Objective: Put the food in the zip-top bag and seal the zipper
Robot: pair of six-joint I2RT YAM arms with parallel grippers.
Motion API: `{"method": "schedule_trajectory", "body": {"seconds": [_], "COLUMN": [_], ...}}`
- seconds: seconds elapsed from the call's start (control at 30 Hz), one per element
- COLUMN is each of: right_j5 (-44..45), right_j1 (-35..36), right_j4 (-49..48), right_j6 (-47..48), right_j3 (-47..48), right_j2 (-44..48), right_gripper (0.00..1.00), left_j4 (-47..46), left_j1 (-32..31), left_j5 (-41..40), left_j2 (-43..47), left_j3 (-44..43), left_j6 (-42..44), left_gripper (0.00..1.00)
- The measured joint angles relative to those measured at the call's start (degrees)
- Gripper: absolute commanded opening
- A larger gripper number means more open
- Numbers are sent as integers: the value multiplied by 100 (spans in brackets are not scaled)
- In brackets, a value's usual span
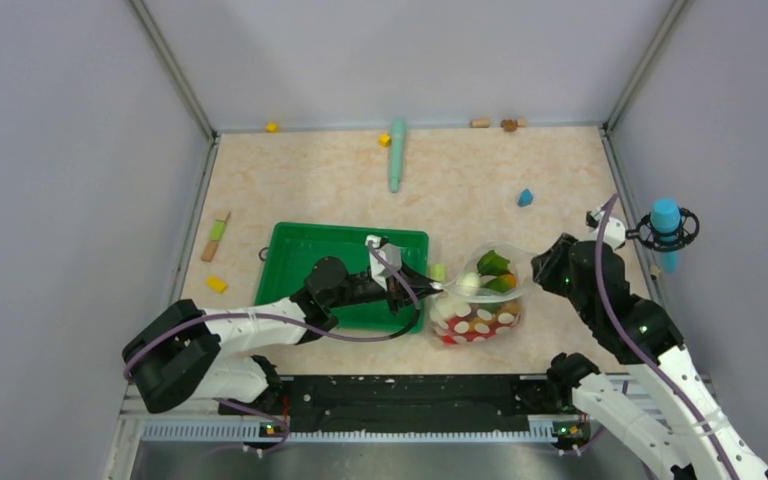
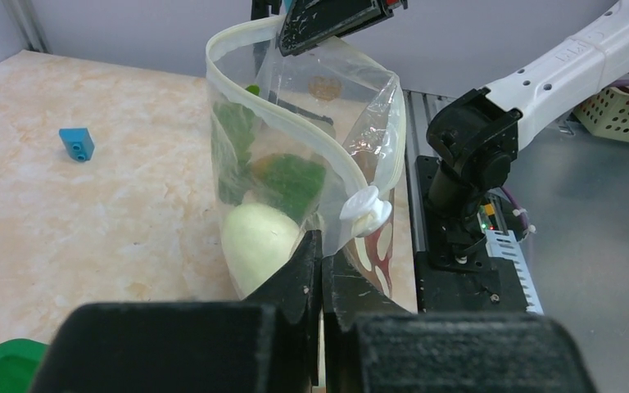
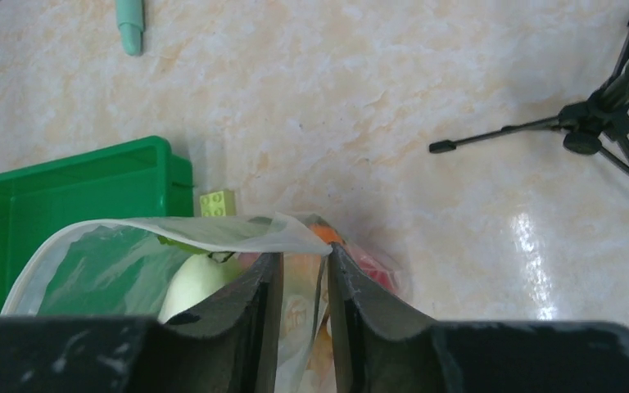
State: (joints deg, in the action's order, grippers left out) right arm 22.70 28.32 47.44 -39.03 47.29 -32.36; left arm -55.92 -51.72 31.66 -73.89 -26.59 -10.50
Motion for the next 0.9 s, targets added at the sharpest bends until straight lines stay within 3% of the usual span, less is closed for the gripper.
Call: {"method": "schedule_trajectory", "body": {"seconds": [0.13, 0.2, 0.37, 0.53, 0.77, 0.9], "right_j5": [-409, -787, -2210, -3842, -6411, -7232], "right_j1": [0, 0, -2, 0, 2, 111], "right_j4": [-238, -505, -1274, -1917, -2903, -3032], "right_j6": [455, 717, 1604, 2581, 4072, 4843], "right_j3": [9, 9, 387, 962, 413, 304], "right_j2": [44, 120, 81, -673, -896, -868], "right_gripper": [56, 60, 61, 61, 66, 66], "left_j4": [129, 258, 625, 734, 890, 1147], "left_j1": [0, 0, 0, 0, 0, 0], "left_j5": [46, 57, 66, 46, -87, -317], "left_j2": [103, 203, 352, 404, 511, 680], "left_j3": [0, -9, -160, -181, -181, -181], "left_j6": [-37, -118, -452, -741, -1021, -1263], "left_gripper": [0, 0, 0, 0, 0, 0]}}
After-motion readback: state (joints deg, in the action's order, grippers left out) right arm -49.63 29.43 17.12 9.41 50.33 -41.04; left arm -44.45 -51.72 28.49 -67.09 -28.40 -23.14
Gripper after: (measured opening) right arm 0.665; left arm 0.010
